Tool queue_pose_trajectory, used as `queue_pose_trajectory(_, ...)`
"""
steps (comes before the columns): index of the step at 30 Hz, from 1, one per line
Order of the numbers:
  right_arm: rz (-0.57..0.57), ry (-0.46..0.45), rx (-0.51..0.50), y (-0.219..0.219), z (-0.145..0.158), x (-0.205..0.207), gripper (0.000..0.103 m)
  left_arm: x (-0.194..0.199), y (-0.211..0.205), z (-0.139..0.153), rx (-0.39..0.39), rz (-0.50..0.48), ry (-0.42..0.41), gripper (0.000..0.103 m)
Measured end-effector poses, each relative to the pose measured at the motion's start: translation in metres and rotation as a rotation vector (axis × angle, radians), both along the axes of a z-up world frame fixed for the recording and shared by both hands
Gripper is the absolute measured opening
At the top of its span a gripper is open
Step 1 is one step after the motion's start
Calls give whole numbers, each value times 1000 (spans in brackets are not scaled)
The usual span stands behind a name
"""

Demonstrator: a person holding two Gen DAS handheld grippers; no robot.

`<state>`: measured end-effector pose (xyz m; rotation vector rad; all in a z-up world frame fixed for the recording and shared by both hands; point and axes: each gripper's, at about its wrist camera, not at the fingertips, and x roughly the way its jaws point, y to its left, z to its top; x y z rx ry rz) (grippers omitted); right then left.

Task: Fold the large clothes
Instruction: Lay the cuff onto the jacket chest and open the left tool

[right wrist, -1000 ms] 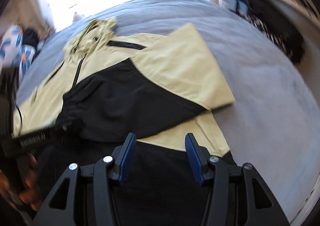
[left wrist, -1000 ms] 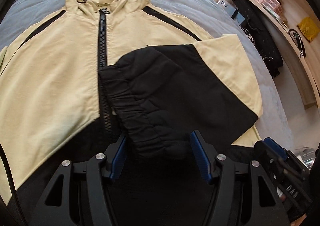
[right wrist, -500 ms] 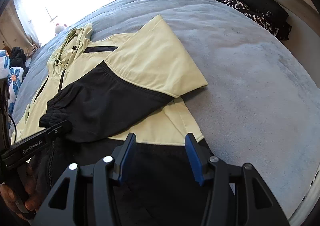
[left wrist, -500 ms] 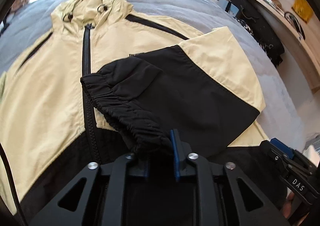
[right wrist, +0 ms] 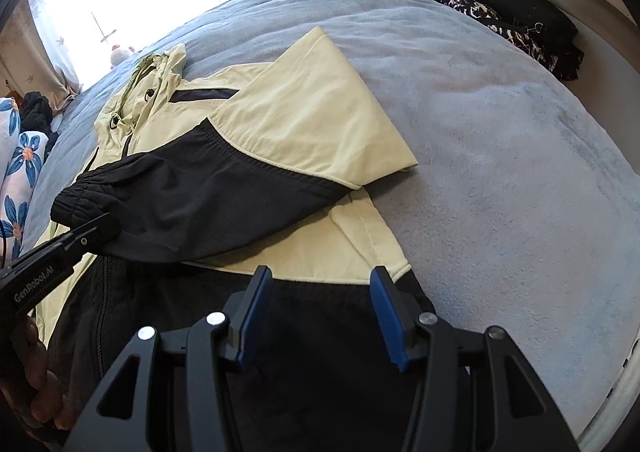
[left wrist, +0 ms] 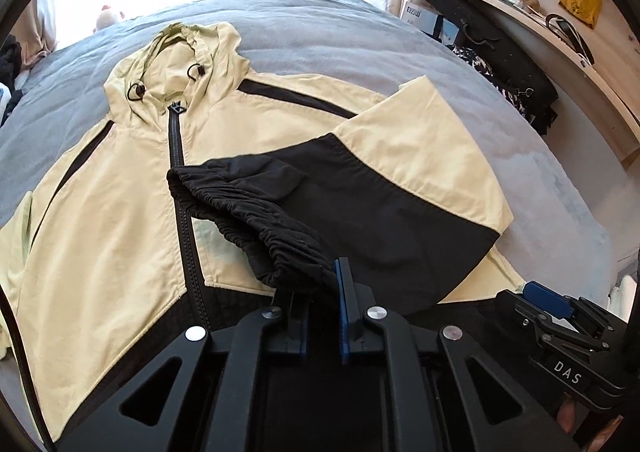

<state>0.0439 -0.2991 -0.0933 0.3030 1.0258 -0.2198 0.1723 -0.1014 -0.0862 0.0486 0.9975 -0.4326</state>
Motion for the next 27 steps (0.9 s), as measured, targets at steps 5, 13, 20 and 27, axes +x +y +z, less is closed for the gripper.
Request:
queue_pose_trajectory(5, 10, -16, -13, 2, 6, -2, 51, -4, 3, 24, 22, -14, -67, 7)
queue_pose_trajectory(13, 18, -47, -13, 4, 19, -2, 51, 2, 41, 101, 68, 9, -257, 6)
queue_pose_trajectory(20, 55, -18, 4, 14, 17, 6, 51, 29, 108, 90, 78, 99, -224, 7)
queue_pose_trajectory(27, 89, -4, 64, 18, 11, 9, 59, 44, 162, -17, 69, 150, 88, 22)
